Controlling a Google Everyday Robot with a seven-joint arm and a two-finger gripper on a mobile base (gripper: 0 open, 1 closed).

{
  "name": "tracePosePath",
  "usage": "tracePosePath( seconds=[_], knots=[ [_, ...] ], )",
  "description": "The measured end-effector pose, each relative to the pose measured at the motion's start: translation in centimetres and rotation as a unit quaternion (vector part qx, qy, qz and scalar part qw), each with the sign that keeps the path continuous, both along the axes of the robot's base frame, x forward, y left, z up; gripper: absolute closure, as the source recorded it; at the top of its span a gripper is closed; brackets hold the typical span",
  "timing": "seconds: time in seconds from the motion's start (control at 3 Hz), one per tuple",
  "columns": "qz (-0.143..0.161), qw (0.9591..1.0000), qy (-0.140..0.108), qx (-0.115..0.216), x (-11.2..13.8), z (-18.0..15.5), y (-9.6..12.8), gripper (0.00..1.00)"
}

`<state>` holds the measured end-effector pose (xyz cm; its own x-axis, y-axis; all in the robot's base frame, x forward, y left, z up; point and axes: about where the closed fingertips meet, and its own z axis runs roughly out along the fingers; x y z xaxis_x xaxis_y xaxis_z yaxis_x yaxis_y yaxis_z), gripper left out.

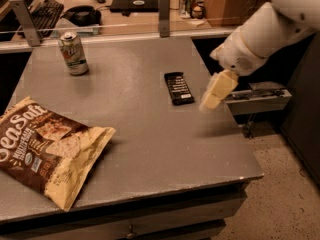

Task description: Move rxbar chocolate near brown chip bag

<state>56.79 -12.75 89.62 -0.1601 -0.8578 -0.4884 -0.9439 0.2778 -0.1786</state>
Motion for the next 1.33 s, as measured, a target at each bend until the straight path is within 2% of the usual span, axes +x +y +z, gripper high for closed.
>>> tracePosePath(
  seconds=[0.33, 0.67, 1.0, 1.33],
  knots=[
    [0.017, 0.9988, -0.001, 0.046, 2.5, -2.4, 4.2, 0.0],
    [0.026, 0.9978, -0.007, 0.061, 4.1, -4.1, 5.9, 0.0],
    [0.031, 0.9964, -0.01, 0.078, 5.0, -5.9, 6.9, 0.18],
    [0.031, 0.9954, -0.011, 0.09, 5.9, -6.4, 7.6, 0.49]
  ],
)
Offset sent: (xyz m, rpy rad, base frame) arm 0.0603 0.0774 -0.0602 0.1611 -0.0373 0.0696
